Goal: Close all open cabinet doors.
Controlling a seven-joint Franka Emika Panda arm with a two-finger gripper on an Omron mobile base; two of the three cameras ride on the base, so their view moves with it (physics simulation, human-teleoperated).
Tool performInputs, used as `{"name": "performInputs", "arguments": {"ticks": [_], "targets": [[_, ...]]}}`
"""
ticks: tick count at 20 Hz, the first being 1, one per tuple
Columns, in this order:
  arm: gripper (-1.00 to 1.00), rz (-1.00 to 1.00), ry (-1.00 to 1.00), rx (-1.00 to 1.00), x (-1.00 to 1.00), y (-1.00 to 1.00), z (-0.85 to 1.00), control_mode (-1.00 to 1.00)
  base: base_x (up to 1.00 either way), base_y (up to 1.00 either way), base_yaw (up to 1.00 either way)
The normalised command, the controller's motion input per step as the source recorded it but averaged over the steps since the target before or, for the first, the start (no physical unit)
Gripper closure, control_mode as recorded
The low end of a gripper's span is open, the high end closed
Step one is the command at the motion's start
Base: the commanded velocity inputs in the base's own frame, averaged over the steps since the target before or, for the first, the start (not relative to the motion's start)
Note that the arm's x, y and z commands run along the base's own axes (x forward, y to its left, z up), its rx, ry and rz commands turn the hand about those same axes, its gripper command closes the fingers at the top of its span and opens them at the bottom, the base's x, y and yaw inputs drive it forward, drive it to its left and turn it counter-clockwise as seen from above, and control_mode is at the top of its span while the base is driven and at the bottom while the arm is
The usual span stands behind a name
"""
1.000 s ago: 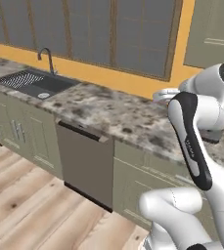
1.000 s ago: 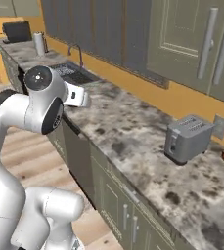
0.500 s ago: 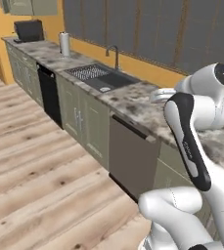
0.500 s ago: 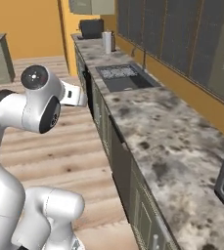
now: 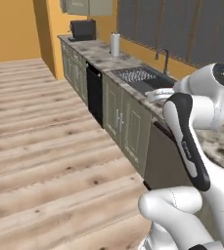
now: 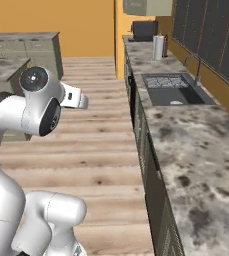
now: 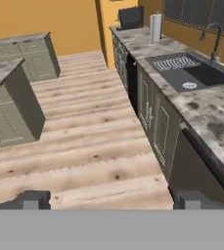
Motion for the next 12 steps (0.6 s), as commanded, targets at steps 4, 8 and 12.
{"name": "performInputs", "arguments": {"ticks": [4, 8, 12], "targets": [[-1.0, 0.0, 0.0, 0.0, 0.0, 0.0, 0.0, 1.0, 0.63, 0.13, 0.33], [-1.0, 0.0, 0.0, 0.0, 0.0, 0.0, 0.0, 1.0, 0.68, 0.16, 0.26], [-1.0, 0.0, 0.0, 0.0, 0.0, 0.0, 0.0, 1.0, 0.75, 0.18, 0.19]]}}
